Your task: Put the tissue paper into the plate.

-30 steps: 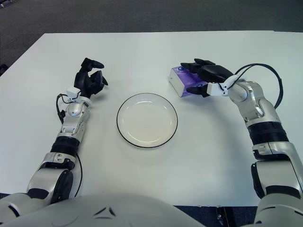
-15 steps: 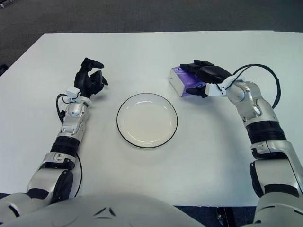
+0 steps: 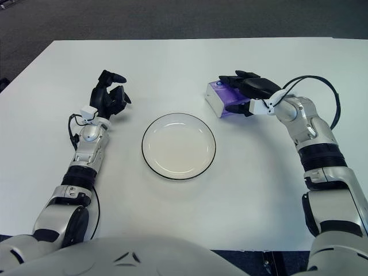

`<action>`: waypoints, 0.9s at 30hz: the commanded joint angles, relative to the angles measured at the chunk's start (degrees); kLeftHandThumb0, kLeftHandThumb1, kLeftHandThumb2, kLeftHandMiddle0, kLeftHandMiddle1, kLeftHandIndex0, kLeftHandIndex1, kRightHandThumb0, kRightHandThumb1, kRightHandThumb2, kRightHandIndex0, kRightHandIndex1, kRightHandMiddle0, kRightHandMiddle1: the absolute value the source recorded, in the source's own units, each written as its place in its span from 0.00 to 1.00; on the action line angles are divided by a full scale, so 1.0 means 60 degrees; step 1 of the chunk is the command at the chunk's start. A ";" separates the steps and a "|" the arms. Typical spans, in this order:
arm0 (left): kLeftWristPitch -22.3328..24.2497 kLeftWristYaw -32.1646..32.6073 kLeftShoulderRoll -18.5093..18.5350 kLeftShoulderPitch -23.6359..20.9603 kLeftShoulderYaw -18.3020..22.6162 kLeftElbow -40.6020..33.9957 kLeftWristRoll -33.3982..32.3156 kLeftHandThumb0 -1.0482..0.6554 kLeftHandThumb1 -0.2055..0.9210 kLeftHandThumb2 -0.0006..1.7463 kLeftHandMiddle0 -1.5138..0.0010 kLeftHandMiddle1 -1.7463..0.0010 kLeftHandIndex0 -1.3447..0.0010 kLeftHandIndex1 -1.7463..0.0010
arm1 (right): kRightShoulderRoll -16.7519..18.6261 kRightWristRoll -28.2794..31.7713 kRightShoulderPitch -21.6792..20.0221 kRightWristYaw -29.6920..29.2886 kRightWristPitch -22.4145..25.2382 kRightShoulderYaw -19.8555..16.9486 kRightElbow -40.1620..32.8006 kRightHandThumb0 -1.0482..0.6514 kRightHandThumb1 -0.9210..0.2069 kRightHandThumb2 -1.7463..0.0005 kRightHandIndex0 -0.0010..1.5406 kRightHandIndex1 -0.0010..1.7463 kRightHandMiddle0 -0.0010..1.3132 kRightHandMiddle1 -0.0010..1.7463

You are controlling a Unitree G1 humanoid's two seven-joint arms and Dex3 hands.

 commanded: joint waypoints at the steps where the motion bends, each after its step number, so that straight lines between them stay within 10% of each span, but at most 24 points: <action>1: -0.0118 0.0119 -0.0319 0.1420 -0.0102 0.0704 0.0101 0.39 0.81 0.46 0.44 0.00 0.75 0.00 | 0.0098 0.0239 -0.0404 0.0630 0.0028 0.0167 0.0179 0.06 0.00 0.61 0.02 0.00 0.09 0.00; 11: -0.0148 0.0158 -0.0331 0.1465 -0.0136 0.0629 0.0155 0.39 0.80 0.46 0.44 0.00 0.75 0.00 | 0.0434 -0.0062 -0.1282 0.1930 0.0640 0.0884 0.1698 0.06 0.00 0.65 0.01 0.00 0.07 0.00; 19: -0.0123 0.0189 -0.0360 0.1568 -0.0172 0.0466 0.0186 0.39 0.80 0.47 0.44 0.00 0.75 0.00 | 0.0583 -0.0827 -0.1713 0.0102 -0.0583 0.1519 0.3982 0.28 0.00 0.85 0.38 0.04 0.45 0.09; 20: -0.0117 0.0191 -0.0361 0.1575 -0.0174 0.0452 0.0187 0.39 0.80 0.47 0.44 0.00 0.75 0.00 | 0.0579 -0.0879 -0.1726 -0.0155 -0.0736 0.1571 0.4129 0.30 0.00 0.86 0.41 0.06 0.45 0.23; 23: -0.0086 0.0198 -0.0363 0.1596 -0.0173 0.0394 0.0195 0.39 0.80 0.47 0.43 0.00 0.75 0.00 | 0.0540 -0.1026 -0.1740 -0.0718 -0.1138 0.1720 0.4392 0.50 0.00 0.87 0.35 0.53 0.39 0.63; 27: -0.0054 0.0201 -0.0363 0.1613 -0.0173 0.0343 0.0200 0.39 0.80 0.46 0.43 0.00 0.75 0.00 | 0.0504 -0.1141 -0.1827 -0.1128 -0.1489 0.1942 0.4665 0.59 0.11 0.70 0.25 0.81 0.34 0.82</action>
